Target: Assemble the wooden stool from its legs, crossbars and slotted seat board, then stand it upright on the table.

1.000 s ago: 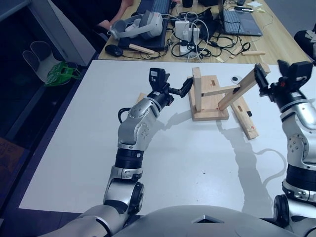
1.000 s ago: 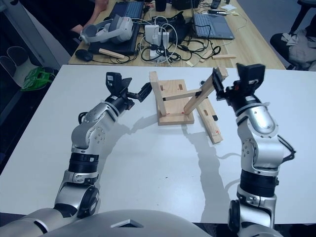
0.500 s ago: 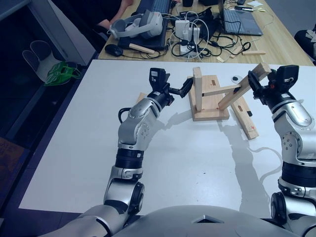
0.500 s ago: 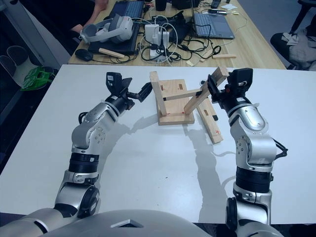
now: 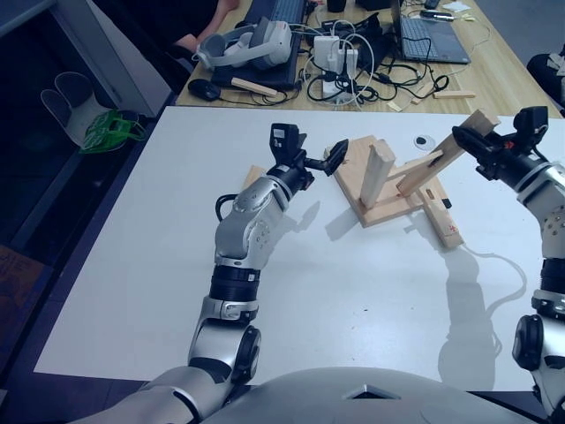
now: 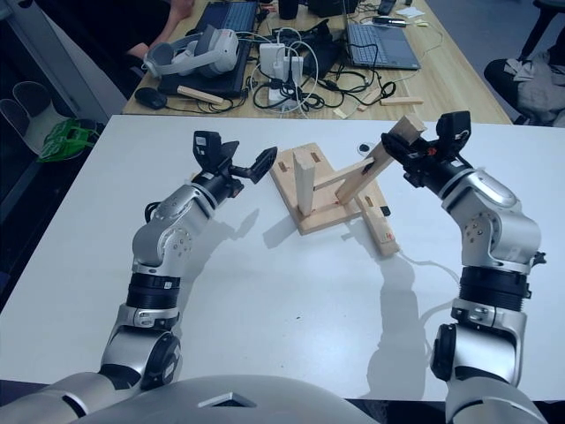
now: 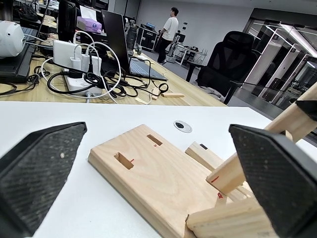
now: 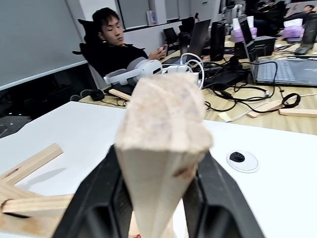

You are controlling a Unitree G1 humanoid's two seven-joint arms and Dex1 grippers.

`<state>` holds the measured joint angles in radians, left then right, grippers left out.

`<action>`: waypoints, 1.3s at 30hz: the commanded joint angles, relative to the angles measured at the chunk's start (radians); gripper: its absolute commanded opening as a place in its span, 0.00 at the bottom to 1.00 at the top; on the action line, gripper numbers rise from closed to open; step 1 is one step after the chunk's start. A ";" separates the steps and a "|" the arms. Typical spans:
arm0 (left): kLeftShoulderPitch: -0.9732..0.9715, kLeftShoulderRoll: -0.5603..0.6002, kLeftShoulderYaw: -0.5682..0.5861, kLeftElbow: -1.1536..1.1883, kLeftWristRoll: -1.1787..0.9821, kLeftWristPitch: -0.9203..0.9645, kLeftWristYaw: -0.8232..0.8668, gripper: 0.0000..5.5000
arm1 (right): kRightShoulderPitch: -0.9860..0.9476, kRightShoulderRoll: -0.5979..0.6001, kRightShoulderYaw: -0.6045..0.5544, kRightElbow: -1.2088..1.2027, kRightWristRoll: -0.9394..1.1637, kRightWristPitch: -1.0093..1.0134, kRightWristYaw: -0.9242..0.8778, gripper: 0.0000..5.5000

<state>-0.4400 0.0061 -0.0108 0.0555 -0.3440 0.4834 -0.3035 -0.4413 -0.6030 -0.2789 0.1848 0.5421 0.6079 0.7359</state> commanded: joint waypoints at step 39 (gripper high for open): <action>-0.027 -0.004 0.005 0.034 0.006 -0.005 0.000 0.98 | -0.044 0.043 0.040 -0.010 -0.053 -0.155 -0.109 0.58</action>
<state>-0.4525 -0.0003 -0.0094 0.0835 -0.3359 0.4661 -0.3056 -0.4401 -0.5730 -0.2072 0.2252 0.4690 0.4266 0.6710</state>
